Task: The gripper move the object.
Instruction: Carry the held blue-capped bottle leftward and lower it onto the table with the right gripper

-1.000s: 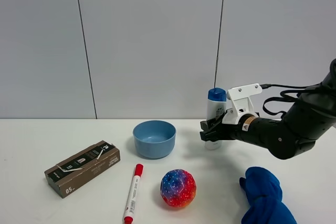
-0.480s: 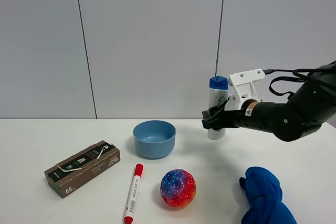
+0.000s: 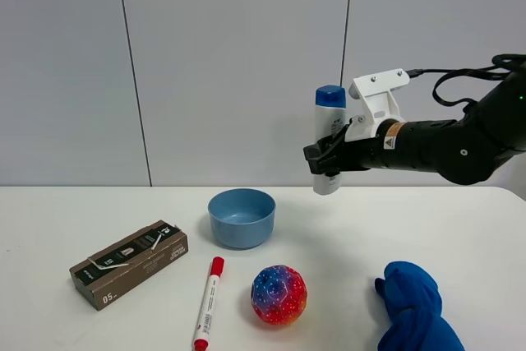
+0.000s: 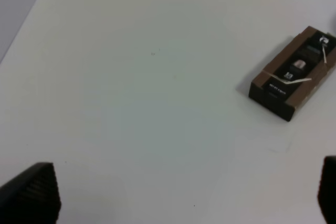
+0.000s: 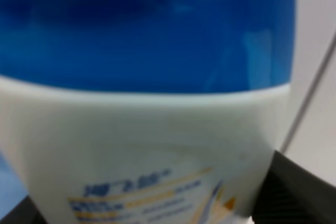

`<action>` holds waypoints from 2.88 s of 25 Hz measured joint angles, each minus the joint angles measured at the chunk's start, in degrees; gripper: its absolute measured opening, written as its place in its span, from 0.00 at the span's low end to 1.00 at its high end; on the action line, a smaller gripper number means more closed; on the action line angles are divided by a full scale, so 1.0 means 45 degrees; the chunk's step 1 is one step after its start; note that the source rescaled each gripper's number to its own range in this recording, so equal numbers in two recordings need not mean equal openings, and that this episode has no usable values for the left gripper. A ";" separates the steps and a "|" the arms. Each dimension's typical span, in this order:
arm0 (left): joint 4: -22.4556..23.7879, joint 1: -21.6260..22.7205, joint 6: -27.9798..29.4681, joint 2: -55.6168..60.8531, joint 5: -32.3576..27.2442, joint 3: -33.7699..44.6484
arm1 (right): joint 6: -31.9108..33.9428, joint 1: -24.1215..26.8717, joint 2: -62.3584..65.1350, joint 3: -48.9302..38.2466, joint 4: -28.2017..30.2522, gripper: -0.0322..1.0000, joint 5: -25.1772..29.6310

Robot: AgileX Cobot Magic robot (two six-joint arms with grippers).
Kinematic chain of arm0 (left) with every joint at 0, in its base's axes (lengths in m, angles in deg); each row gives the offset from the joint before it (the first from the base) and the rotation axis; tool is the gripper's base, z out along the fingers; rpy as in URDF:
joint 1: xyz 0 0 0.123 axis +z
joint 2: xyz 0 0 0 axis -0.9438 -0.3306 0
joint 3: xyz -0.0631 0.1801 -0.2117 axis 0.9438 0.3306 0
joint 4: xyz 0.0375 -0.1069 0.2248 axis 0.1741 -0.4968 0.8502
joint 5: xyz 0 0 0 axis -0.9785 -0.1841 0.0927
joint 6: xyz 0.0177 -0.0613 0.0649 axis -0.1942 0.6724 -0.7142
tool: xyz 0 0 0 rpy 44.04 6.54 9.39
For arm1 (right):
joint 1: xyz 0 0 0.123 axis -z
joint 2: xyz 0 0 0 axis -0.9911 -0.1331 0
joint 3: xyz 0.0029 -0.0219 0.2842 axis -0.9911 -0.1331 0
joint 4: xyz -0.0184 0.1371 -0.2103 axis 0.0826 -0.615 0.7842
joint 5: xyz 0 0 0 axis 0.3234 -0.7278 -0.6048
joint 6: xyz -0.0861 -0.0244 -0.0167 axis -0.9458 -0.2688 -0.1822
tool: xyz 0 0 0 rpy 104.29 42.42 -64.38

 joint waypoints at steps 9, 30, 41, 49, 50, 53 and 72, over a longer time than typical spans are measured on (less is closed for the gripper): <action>0.0000 0.0000 0.0000 0.0000 0.0000 0.0000 | 0.0719 -0.2126 0.0949 0.0000 0.0312 0.04 0.0756; 0.0000 0.0000 0.0000 0.0000 0.0000 0.0000 | 0.0804 -0.6166 0.1007 0.2211 -0.0686 0.04 0.3012; 0.0000 0.0000 0.0000 0.0000 0.0000 0.0000 | 0.0999 -0.6870 0.0955 0.2464 -0.0686 0.04 0.3415; 0.0000 0.0000 0.0000 0.0000 0.0000 0.0000 | 0.1119 -0.7070 0.0229 0.3566 -0.0688 0.04 0.3748; 0.0000 0.0000 0.0000 0.0000 0.0000 0.0000 | 0.1119 -0.7129 0.0074 0.3790 -0.0688 0.04 0.3748; 0.0000 0.0000 0.0000 0.0000 0.0000 0.0000 | 0.1119 -0.7287 -0.0580 0.4503 -0.0664 0.04 0.3686; 0.0000 0.0000 0.0000 0.0000 0.0000 0.0000 | 0.1096 -0.7314 -0.4944 0.9765 -0.0312 0.04 0.4087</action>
